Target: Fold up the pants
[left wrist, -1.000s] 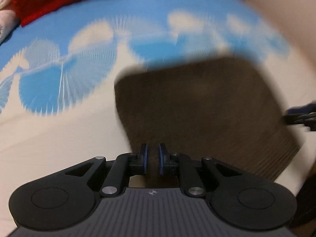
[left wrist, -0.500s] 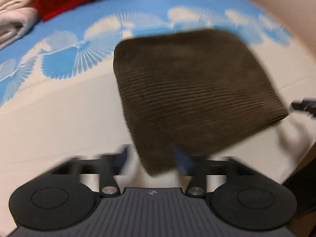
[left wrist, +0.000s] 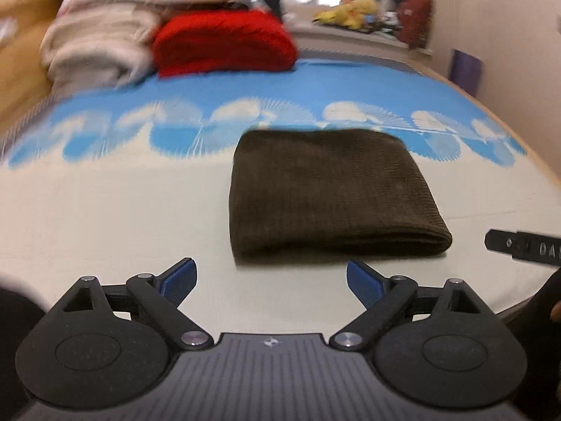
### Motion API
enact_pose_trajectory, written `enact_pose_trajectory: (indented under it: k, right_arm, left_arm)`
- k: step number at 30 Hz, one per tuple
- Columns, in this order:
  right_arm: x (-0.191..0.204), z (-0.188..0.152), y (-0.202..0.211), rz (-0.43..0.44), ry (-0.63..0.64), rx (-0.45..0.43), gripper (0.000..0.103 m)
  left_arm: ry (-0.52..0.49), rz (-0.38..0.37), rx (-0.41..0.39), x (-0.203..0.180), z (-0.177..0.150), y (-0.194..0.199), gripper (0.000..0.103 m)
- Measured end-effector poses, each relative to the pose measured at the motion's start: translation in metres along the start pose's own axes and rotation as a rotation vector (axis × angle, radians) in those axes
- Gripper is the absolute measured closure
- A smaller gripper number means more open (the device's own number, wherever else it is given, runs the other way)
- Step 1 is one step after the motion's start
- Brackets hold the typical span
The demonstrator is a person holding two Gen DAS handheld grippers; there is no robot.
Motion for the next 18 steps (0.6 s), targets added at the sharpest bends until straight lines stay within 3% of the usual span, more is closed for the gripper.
enact_pose_trajectory:
  k: [1,4,10,12,18]
  right_arm:
    - [-0.001,-0.003,0.005,-0.001,0.007,-0.006,0.007]
    - [-0.003,-0.011,0.018,-0.012,0.01,-0.021,0.006]
    - [0.01,-0.022,0.018,-0.041,0.122,-0.062,0.006]
    - [0.012,-0.025,0.015,-0.052,0.13,-0.057,0.006]
    - [0.014,-0.028,0.012,-0.044,0.116,-0.041,0.006]
  left_arm:
    - [0.013,0.018,-0.002,0.001,-0.008,0.004,0.008]
    - [-0.079,0.066,0.022,-0.001,-0.027,-0.005,0.008]
    - [-0.051,0.031,-0.004,0.007,-0.013,-0.023,0.008]
    - [-0.05,0.052,-0.009,0.01,-0.014,-0.027,0.008]
    - [-0.072,0.012,-0.003,0.001,-0.02,-0.027,0.008]
Point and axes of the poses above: each gripper's, at about its wrist camera, not at the fingertips, and y roughly against the way its jaws point, x to its left, z to its top, the point moved 10 cm from there along -y, roughly the way its jaws point, and after that the axes turned 15 degrees about -z, right-handed, at the moved point
